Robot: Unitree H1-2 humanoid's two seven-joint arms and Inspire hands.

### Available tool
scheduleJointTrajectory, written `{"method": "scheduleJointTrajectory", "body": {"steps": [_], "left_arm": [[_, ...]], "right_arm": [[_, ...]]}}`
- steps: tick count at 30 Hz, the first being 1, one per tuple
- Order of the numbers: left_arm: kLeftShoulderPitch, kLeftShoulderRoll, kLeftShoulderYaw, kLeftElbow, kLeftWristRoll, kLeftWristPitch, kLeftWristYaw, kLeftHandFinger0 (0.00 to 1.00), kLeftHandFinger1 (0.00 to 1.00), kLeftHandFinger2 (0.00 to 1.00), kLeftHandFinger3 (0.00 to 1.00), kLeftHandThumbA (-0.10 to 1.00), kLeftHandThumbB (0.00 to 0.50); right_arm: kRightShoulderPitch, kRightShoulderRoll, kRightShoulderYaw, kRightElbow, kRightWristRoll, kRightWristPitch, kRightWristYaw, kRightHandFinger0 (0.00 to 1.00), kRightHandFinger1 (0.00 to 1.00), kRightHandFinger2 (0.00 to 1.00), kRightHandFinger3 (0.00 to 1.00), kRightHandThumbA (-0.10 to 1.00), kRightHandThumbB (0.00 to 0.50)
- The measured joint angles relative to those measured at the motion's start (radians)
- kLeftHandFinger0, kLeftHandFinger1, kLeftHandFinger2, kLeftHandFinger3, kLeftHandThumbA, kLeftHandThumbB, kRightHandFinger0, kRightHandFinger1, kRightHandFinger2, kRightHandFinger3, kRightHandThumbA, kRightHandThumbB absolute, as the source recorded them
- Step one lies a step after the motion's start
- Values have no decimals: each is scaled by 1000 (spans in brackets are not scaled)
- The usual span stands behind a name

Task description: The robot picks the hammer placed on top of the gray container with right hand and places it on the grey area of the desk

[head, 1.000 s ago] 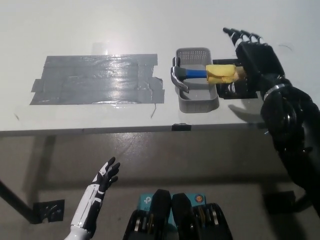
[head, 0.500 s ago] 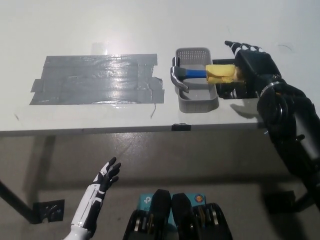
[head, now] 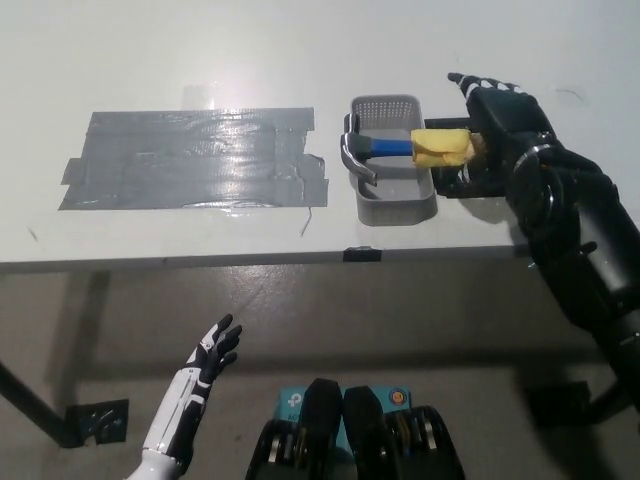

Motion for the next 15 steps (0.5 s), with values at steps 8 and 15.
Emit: {"method": "scheduleJointTrajectory", "body": {"steps": [8, 15], "left_arm": [[-1, 0, 0, 2, 1, -5, 0, 1000, 1000, 1000, 1000, 1000, 104], [-4, 0, 0, 2, 1, -6, 0, 1000, 1000, 1000, 1000, 1000, 97]], "right_arm": [[-1, 26, 17, 47, 1, -5, -20, 1000, 1000, 1000, 1000, 1000, 461], [-20, 37, 19, 99, 7, -9, -34, 1000, 1000, 1000, 1000, 1000, 435]]}}
